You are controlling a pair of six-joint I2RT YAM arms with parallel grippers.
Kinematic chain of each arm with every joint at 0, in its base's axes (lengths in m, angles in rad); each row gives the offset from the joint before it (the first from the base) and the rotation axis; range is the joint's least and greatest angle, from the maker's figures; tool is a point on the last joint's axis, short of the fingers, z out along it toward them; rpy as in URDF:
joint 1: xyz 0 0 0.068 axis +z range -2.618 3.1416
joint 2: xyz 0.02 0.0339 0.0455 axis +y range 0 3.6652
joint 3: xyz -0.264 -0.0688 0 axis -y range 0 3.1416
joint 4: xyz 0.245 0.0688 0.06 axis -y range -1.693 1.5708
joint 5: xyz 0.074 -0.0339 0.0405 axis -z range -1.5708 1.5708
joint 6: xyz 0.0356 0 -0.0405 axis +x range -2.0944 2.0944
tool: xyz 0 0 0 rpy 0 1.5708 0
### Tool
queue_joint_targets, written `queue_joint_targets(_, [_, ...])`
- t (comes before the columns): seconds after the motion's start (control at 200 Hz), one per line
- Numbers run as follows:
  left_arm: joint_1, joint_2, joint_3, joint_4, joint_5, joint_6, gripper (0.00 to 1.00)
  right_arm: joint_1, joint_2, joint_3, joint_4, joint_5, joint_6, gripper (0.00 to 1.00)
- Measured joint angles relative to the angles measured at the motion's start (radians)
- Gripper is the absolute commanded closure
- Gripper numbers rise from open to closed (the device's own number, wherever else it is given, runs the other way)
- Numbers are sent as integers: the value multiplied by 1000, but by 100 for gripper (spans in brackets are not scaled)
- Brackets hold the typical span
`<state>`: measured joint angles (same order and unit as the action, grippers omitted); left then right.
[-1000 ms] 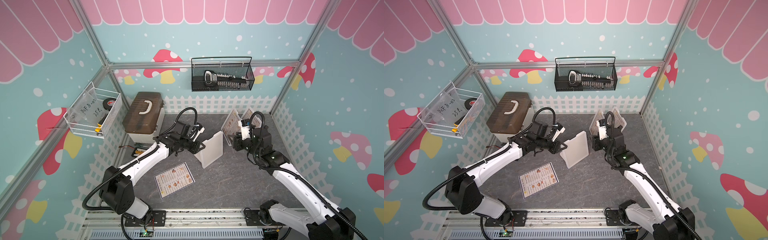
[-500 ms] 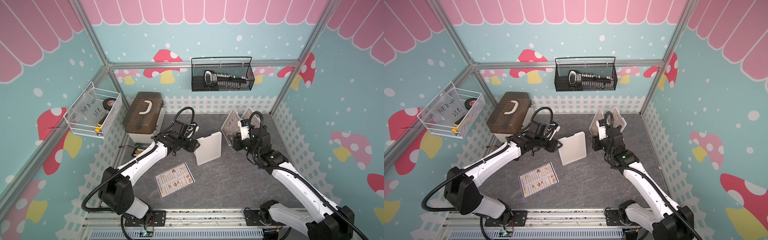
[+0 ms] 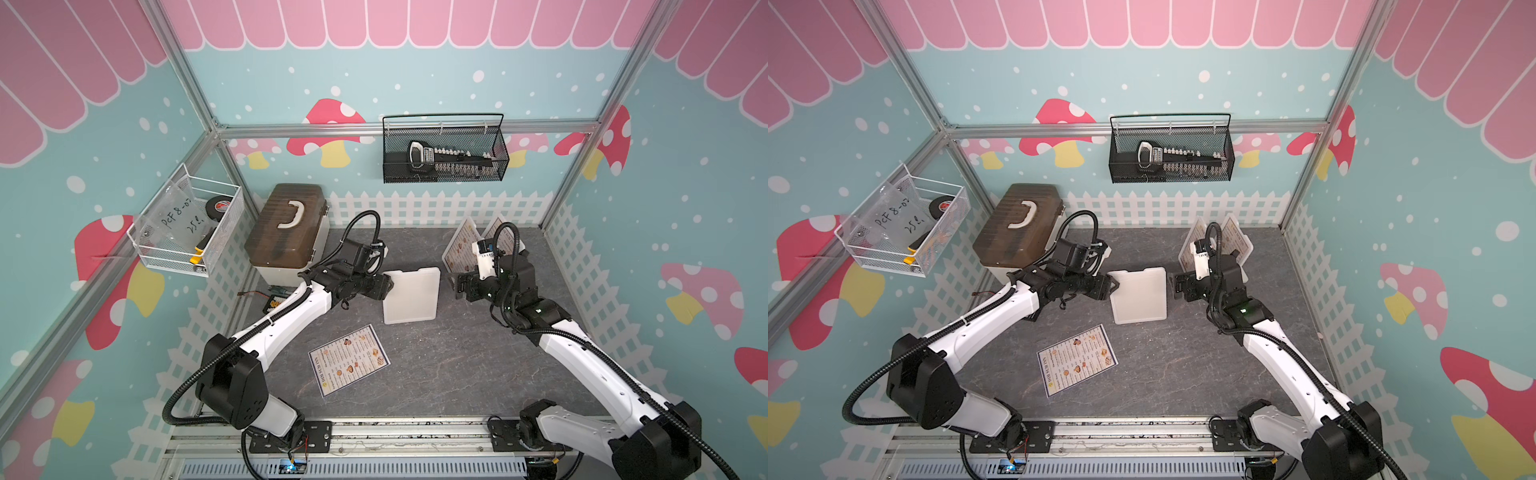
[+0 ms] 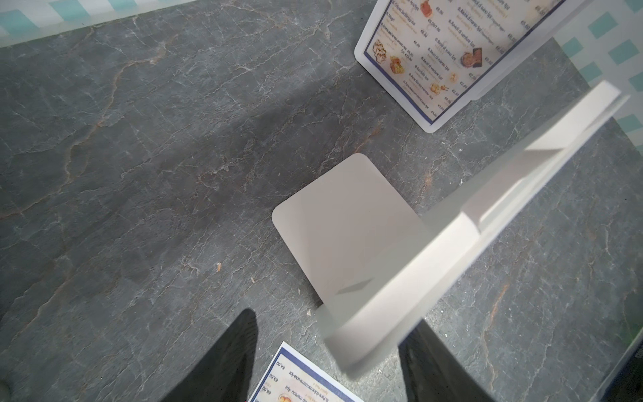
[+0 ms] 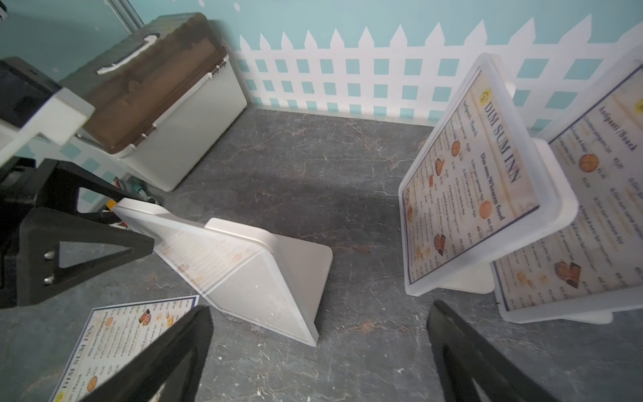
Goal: Insert the menus into the narrow rack
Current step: Move the narrow rack to the center of the board, then pick up the menu from the center of the board.
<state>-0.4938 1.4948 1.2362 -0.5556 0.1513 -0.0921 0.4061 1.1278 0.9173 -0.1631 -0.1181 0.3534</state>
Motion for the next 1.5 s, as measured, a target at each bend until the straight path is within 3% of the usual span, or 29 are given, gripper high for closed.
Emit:
queue_joint_targets(0.175, [1,-182,-151,50,-68,-124,24,0,-7,-54,56,-35,77,2])
queue_joint_targets(0.285, [1,-306,-245,58,-126,-224,11,0,-27,-146,109,-66,111,1])
queue_joint_targets(0.42, [-4,-421,-346,3,-232,-342,3,18,-11,-193,118,-120,130,1])
queue_joint_targets(0.575, [-11,-530,-453,-114,-356,-487,1,154,32,-193,140,-140,140,5])
queue_joint_targets(0.765, [-11,-657,-563,-231,-433,-669,1,342,171,-193,201,-134,171,24])
queue_joint_targets(1.071, [46,-666,-704,-275,-411,-843,1,538,476,-88,236,-108,177,42])
queue_joint_targets(1.496, [126,-669,-847,-216,-296,-905,8,572,658,37,182,-27,176,49])
